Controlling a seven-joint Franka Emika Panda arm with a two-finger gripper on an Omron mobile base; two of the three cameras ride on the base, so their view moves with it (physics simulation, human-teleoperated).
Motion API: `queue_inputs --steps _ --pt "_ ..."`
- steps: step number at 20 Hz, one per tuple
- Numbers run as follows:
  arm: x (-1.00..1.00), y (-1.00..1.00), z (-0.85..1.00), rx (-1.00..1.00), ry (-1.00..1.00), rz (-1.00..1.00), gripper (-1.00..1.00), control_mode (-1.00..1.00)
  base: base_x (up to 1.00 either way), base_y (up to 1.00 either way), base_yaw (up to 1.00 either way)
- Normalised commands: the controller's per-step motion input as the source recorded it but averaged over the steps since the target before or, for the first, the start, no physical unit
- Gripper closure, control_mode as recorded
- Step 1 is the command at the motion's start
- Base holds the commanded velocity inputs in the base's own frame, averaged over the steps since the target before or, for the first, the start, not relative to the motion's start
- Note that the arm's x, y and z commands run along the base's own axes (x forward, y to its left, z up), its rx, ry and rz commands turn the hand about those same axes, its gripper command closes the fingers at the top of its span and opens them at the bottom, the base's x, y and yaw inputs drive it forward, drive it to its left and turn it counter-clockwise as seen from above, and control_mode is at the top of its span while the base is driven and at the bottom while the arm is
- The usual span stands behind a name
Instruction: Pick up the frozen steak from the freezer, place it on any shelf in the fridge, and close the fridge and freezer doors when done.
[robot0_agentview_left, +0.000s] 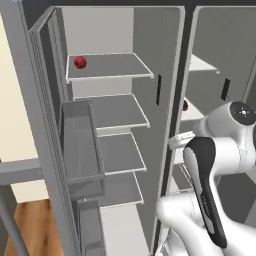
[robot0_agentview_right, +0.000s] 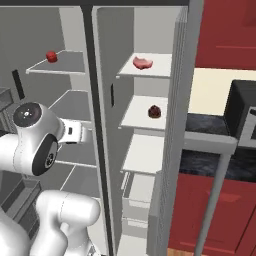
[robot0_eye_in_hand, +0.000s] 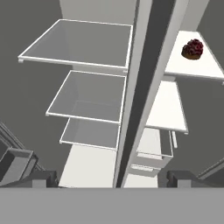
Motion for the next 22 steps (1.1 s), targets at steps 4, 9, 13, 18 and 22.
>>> queue_inputs --steps 4,9,13,18,22 --pt "0.0 0.0 0.0 0.0 0.0 0.0 -1.0 1.0 0.18 -0.35 0.0" --pt "0.0 0.0 0.0 0.0 0.0 0.0 -1.0 1.0 0.34 -0.2 0.0" --pt "0.0 0.0 0.0 0.0 0.0 0.0 -1.0 1.0 0.5 -0.23 -0.01" --pt "0.0 0.0 0.0 0.0 0.0 0.0 -1.0 1.0 0.2 -0.5 0.0" --pt "0.0 0.0 0.0 0.0 0.0 0.0 -1.0 1.0 0.25 -0.37 0.0"
